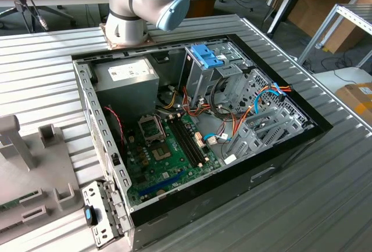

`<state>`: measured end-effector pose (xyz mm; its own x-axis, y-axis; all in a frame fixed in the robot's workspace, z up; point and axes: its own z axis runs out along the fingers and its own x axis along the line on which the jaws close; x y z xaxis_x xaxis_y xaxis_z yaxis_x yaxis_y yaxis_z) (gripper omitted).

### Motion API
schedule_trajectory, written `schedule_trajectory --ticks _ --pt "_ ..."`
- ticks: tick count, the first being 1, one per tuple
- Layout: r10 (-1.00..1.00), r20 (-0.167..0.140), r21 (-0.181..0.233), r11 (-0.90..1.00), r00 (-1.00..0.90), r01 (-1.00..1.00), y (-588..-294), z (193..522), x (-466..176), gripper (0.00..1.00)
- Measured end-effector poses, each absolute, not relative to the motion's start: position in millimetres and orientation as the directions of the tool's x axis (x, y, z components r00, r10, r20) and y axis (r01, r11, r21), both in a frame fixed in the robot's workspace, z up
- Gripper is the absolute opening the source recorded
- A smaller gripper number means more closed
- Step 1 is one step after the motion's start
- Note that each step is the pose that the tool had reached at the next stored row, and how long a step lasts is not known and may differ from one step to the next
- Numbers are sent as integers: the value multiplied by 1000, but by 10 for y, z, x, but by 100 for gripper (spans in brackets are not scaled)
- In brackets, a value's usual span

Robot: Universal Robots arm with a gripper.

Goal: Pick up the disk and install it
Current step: 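Pick up the disk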

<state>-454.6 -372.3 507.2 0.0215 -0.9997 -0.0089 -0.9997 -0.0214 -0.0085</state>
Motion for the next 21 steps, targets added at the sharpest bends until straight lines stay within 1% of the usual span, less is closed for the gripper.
schedule_trajectory --ticks 7,21 --pt "-1000 -9 -8 -21 21 -1000 -3722 5207 -4547 37" --pt "-1000 -9 -9 -21 21 -1000 -3722 5213 -4428 37"
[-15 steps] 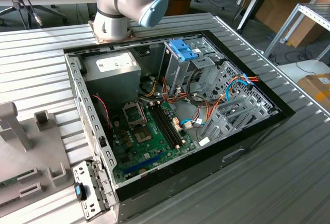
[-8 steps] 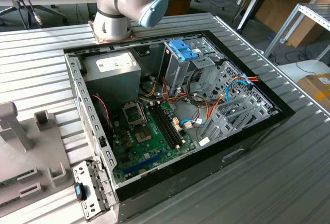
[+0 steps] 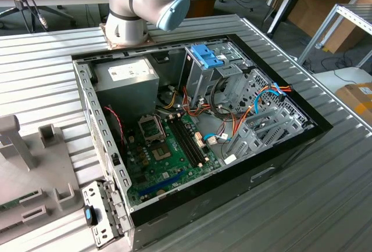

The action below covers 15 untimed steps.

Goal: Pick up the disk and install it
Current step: 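Pick up the disk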

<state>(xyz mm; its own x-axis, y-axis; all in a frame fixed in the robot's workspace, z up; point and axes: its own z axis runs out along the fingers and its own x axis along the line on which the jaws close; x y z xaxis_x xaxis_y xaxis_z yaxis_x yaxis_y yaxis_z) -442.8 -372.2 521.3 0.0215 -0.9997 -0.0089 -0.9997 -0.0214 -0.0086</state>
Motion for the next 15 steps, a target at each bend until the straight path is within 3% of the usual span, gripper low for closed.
schedule_trajectory --ticks 15 --pt "-1000 -9 -9 -21 21 -1000 -3722 5213 -4217 37"
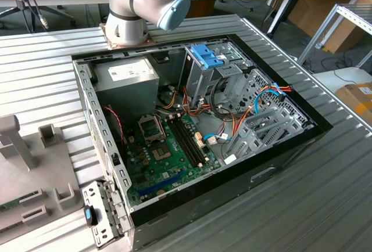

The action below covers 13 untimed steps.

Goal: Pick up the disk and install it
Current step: 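Pick up the disk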

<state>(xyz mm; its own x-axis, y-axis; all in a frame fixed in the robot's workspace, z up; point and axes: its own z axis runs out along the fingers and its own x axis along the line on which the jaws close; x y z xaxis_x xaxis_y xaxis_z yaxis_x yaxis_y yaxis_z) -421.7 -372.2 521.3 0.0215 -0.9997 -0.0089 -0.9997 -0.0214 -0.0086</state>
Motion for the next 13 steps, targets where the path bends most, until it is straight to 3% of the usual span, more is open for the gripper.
schedule_trajectory --ticks 13 --pt "-1000 -9 -9 -21 21 -1000 -3722 5213 -4035 37"
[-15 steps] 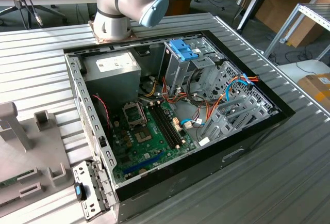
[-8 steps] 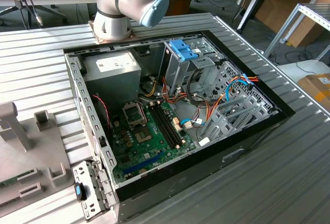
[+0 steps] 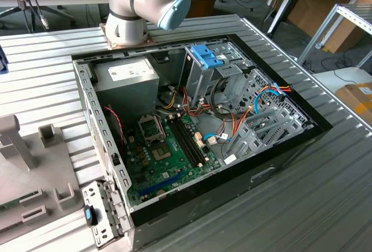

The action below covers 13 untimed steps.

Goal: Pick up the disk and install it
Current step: 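Pick up the disk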

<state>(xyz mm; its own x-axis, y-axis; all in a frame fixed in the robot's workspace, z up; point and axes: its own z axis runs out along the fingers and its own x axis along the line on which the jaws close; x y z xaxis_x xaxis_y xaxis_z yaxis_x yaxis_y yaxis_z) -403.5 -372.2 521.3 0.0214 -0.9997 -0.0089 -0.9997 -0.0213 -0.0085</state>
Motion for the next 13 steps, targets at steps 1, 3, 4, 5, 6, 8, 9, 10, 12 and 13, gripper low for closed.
schedule_trajectory --ticks 1,3,4,5,6,8,9,10,12,13 --pt "-1000 -9 -9 -21 21 -1000 -3722 5213 -4018 37" --pt "-1000 -9 -9 -21 22 -1000 -3722 5213 -3989 37" --pt "-1000 -9 -9 -21 21 -1000 -3722 5213 -3965 37" --pt "-1000 -9 -9 -21 21 -1000 -3722 5213 -3941 37" --pt "-1000 -9 -9 -21 21 -1000 -3722 5213 -3927 37" --pt "-1000 -9 -9 -21 22 -1000 -3722 5213 -3884 37" --pt "-1000 -9 -9 -21 22 -1000 -3722 5213 -3867 37" --pt "-1000 -9 -9 -21 22 -1000 -3722 5213 -3852 37" --pt "-1000 -9 -8 -21 21 -1000 -3722 5213 -3787 37" --pt "-1000 -9 -9 -21 21 -1000 -3722 5213 -3764 37"
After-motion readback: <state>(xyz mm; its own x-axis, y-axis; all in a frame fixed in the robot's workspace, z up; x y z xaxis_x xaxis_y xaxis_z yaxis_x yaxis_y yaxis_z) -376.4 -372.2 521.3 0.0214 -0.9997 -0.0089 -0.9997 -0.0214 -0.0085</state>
